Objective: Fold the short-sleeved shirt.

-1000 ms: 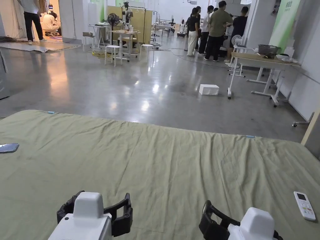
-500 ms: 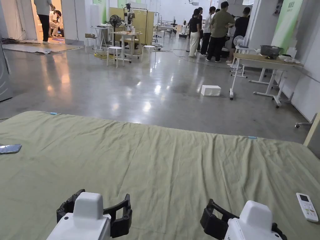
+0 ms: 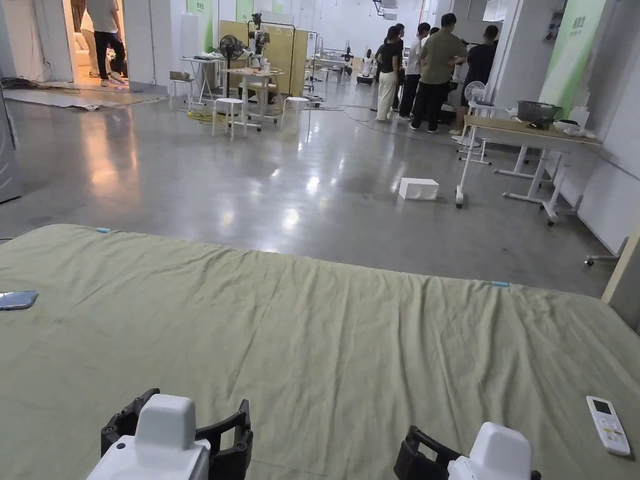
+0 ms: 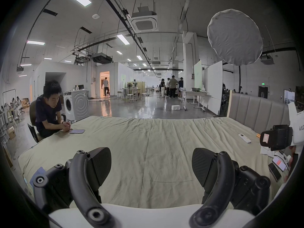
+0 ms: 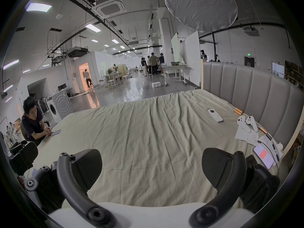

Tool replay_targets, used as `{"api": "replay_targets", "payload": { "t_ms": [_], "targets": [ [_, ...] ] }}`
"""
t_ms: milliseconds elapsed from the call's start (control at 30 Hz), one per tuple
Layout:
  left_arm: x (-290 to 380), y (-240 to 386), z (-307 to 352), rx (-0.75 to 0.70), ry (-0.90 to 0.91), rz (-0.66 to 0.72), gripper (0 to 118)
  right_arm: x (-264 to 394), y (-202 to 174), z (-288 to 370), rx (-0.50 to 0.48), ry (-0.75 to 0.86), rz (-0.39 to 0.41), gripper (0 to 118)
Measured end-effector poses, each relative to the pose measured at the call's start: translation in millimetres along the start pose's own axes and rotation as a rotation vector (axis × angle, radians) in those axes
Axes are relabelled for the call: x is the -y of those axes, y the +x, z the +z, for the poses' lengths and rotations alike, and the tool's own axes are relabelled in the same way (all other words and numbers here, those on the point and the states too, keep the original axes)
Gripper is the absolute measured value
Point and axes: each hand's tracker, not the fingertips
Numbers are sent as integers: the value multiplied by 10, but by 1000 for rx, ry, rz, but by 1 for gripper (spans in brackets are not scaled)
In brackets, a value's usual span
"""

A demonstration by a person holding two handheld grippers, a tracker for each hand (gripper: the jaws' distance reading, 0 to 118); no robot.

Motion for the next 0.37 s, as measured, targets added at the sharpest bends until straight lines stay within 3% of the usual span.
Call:
{"api": "replay_targets", "payload": {
  "t_ms": [200, 367],
  "targets": [
    [65, 14, -25, 6, -18, -4, 100, 6, -43, 50, 11, 23, 38, 118],
    [64, 37, -4, 24, -17, 1, 100, 16, -23, 26, 1, 22, 3, 118]
  ]
}}
